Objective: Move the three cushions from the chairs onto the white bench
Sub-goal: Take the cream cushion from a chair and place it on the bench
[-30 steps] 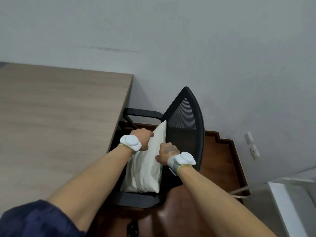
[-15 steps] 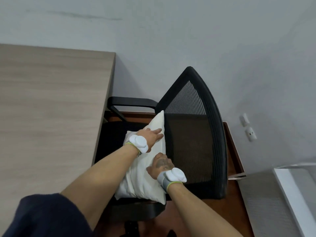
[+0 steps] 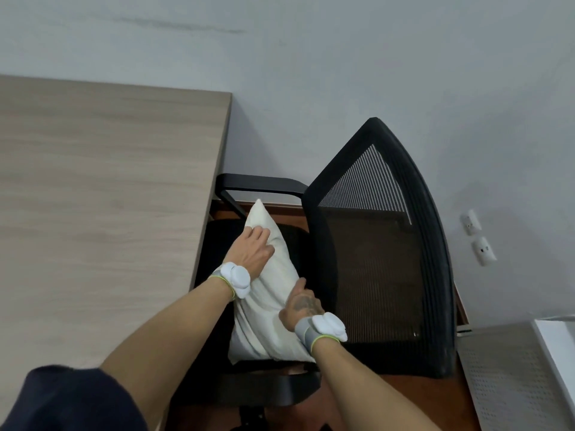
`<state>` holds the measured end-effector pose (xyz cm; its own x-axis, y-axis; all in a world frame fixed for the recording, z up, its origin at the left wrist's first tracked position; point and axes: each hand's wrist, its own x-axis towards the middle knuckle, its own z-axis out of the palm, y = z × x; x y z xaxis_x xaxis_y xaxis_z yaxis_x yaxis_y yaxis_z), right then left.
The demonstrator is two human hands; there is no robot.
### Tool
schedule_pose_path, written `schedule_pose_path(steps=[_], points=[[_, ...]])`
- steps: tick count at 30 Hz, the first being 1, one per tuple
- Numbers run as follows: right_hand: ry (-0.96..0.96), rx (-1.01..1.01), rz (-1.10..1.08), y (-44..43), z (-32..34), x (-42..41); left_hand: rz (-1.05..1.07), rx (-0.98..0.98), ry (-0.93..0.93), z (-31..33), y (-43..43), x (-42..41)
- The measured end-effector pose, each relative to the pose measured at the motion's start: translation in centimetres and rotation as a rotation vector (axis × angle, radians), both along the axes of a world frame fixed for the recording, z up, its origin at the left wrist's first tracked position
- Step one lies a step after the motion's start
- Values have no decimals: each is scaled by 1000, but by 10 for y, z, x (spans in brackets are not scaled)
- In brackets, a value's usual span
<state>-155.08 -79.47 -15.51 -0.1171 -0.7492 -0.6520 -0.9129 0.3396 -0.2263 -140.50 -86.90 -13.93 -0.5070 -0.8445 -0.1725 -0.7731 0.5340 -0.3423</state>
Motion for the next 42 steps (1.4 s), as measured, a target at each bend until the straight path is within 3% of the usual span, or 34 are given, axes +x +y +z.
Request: schedule_pose_path(steps=[7,12,23,34,42], points=[[-13,-153,42,-20,33,3,4,-32,-20,38,5,17],[-2,-306,160,-27,77,-1,172,56,13,84,19,27],[2,-709,378,-30,229,-37,350,-248,257,227,50,0],[34,-1189,500,-9,403,-108,258,-670,336,404,83,-53],[222,-1327,444,55,484,-201,80,-784,437,476,117,-134]])
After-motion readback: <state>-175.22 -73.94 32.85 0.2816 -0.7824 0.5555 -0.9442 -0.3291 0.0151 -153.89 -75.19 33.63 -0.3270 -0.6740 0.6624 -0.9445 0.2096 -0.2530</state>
